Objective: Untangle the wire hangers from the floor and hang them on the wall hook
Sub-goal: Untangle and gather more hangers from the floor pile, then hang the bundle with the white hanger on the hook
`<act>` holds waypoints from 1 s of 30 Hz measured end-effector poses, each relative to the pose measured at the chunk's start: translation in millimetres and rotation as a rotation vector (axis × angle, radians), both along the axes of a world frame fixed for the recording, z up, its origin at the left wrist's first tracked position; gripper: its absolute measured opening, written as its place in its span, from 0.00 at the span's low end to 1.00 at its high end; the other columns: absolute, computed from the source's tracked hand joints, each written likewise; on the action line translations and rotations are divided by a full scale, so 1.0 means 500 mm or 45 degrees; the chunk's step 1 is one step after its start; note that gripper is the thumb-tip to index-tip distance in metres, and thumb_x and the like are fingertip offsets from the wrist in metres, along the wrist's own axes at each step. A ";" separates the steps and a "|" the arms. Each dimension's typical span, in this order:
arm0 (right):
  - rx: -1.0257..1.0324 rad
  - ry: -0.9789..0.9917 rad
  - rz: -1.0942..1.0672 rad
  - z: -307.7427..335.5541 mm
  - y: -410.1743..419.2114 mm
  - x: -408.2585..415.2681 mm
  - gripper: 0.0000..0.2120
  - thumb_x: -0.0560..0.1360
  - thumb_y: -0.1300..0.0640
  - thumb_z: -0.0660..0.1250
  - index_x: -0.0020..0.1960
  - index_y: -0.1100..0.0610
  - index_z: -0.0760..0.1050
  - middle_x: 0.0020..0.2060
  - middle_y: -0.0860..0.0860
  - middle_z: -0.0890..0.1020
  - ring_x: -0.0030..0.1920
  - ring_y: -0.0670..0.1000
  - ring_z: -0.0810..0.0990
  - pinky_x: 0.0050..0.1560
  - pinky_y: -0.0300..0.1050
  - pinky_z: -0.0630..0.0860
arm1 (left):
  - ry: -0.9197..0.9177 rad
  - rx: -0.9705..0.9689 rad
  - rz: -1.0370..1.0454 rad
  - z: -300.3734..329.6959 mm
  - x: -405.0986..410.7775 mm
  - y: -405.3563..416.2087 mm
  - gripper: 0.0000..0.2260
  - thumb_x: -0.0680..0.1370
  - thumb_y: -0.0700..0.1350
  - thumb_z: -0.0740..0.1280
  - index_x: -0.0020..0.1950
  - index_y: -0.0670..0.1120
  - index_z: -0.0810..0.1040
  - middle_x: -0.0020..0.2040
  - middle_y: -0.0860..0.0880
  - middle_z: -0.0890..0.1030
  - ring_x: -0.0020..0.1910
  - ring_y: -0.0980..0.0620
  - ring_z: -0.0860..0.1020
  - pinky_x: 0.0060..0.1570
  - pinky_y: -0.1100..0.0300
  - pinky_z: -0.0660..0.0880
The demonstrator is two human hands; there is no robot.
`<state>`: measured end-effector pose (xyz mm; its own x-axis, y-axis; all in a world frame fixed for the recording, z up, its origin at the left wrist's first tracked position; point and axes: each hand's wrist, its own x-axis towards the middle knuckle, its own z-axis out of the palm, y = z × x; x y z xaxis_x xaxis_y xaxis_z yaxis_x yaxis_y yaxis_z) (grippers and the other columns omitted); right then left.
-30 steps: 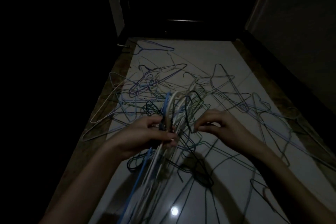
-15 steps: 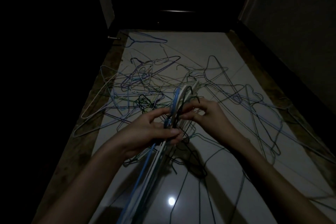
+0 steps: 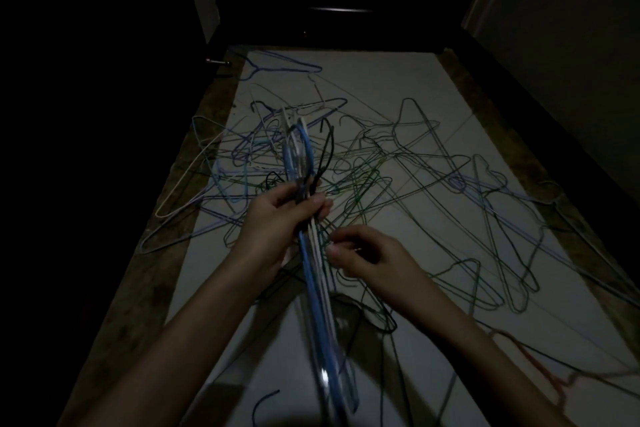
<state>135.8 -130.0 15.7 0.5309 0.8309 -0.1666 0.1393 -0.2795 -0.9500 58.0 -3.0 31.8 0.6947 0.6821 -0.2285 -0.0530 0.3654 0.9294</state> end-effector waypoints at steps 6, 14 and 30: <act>-0.194 -0.188 -0.073 -0.006 0.029 -0.025 0.28 0.68 0.53 0.74 0.65 0.51 0.67 0.53 0.47 0.77 0.53 0.46 0.75 0.49 0.36 0.70 | 0.078 0.208 0.188 0.001 0.034 -0.017 0.07 0.75 0.37 0.68 0.46 0.49 0.77 0.47 0.45 0.82 0.48 0.49 0.82 0.51 0.58 0.79; -0.166 -0.545 -0.268 -0.006 0.028 0.029 0.16 0.70 0.63 0.68 0.55 0.50 0.72 0.45 0.47 0.78 0.47 0.51 0.79 0.46 0.51 0.78 | 0.100 0.258 -0.006 -0.002 0.030 0.000 0.20 0.75 0.32 0.62 0.63 0.50 0.75 0.54 0.49 0.81 0.53 0.51 0.78 0.51 0.54 0.75; 0.107 -0.530 -0.224 0.269 0.076 0.107 0.15 0.71 0.63 0.69 0.52 0.46 0.75 0.42 0.34 0.76 0.44 0.35 0.78 0.47 0.34 0.77 | -0.318 -0.163 0.105 0.269 0.050 0.060 0.27 0.73 0.27 0.51 0.69 0.45 0.66 0.52 0.41 0.76 0.57 0.44 0.78 0.63 0.54 0.71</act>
